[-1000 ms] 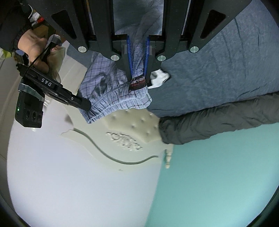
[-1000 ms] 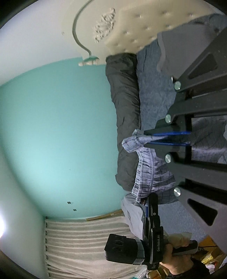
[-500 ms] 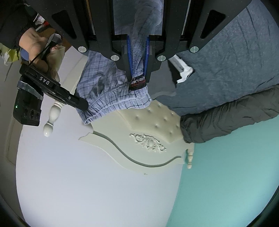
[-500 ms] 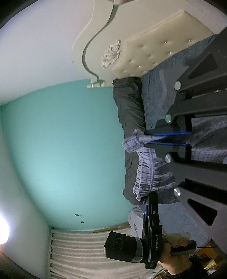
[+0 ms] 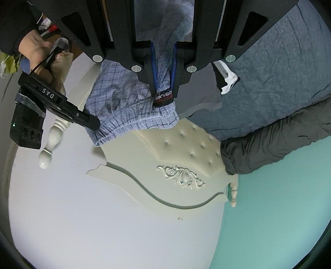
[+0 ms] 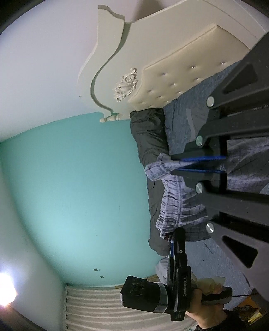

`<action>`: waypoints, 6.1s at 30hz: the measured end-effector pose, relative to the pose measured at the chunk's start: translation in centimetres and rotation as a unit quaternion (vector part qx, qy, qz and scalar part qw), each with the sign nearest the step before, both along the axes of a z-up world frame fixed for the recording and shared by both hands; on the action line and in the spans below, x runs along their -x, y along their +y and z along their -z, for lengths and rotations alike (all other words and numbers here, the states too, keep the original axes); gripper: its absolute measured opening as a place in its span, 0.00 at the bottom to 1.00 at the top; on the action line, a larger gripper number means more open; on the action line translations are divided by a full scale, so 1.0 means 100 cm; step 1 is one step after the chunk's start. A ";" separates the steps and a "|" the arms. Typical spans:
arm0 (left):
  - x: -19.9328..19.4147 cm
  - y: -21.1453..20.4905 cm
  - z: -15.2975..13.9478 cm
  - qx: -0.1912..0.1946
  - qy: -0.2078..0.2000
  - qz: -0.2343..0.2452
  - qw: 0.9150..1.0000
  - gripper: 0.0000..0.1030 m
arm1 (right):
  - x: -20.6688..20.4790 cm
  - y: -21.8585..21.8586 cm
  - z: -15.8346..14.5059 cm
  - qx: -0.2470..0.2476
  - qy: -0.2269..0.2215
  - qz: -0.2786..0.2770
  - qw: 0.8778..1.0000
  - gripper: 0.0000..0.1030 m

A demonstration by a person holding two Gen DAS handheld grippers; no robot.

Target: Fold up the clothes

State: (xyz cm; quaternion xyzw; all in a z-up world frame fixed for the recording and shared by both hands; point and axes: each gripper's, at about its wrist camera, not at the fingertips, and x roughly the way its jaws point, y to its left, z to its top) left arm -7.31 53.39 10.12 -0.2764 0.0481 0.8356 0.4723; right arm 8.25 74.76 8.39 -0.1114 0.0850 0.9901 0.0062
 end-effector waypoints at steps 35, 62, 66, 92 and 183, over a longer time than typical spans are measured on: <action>0.212 0.108 0.158 0.089 -0.145 -0.064 0.983 0.50 | 0.230 0.143 0.141 0.041 -0.272 0.021 0.961 0.09; 0.174 0.080 0.168 0.129 -0.079 -0.068 0.986 0.52 | 0.153 0.145 0.143 0.068 -0.260 0.080 0.960 0.08; 0.170 0.074 0.168 0.122 -0.092 -0.061 0.986 0.52 | 0.141 0.154 0.143 0.139 -0.249 0.057 0.957 0.41; 0.145 0.058 0.162 0.108 -0.090 -0.079 0.987 0.39 | 0.121 0.136 0.143 0.087 -0.263 0.105 0.955 0.01; -0.165 -0.145 0.071 0.022 0.038 -0.119 0.992 1.00 | -0.144 -0.148 0.058 0.037 -0.140 0.198 0.970 0.95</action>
